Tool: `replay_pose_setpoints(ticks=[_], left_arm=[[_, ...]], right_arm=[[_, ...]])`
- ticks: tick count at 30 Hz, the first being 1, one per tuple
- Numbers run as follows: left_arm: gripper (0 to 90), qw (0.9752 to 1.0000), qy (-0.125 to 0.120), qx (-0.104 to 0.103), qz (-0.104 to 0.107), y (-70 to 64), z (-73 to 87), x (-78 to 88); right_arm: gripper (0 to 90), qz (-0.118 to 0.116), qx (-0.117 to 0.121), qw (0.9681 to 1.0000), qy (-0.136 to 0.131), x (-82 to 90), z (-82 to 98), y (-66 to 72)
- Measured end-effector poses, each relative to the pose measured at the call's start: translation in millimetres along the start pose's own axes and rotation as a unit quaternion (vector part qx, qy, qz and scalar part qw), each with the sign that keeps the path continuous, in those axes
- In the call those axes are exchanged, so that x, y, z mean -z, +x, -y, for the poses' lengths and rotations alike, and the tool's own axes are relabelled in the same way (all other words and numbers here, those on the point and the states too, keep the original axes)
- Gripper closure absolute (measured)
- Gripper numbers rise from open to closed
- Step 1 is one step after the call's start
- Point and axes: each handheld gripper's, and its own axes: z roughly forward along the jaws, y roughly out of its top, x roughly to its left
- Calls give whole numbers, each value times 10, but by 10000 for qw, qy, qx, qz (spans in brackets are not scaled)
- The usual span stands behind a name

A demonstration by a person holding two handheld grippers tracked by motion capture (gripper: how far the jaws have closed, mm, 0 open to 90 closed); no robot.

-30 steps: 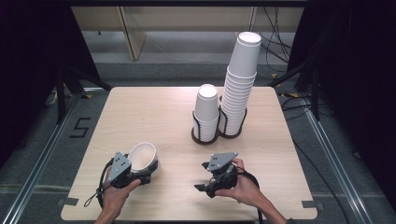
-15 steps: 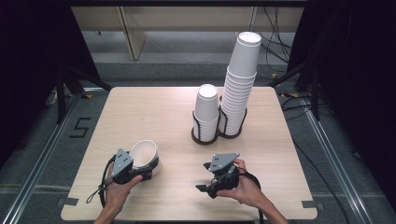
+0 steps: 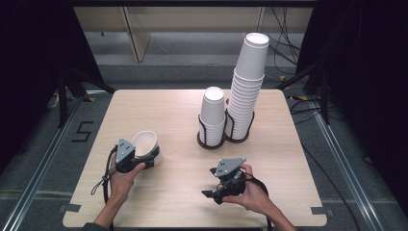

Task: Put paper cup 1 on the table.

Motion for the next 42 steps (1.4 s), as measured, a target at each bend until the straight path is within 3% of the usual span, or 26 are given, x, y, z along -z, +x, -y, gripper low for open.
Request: replay_pose_setpoints(ticks=[11, 13, 18, 21, 26, 35, 42], left_arm=[[148, 9993, -41, 8, -361, 150, -118, -364], [146, 9991, 4, -72, -427, 168, -146, -440], [146, 9986, 35, 10, -521, 205, -210, -602], [145, 9981, 105, -97, -600, 218, -241, -681], [144, 9974, 163, 31, -698, 274, -241, -773], [133, 9967, 298, 79, -752, 291, -197, -893], [116, 9961, 377, -41, -796, 276, -163, -927]], right_arm=[[216, -44, 12, 10000, 34, -22, 5, -4], [215, -53, 21, 10000, 48, -19, 4, -3], [215, -45, 24, 10000, 24, -16, 1, 0], [215, -38, 2, 10000, 7, -9, 3, -4], [215, -36, 35, 10000, 27, -10, 6, -2], [216, -25, -8, 10000, 42, -3, 9, 8], [216, -38, -3, 10000, 12, -4, 12, 11]])
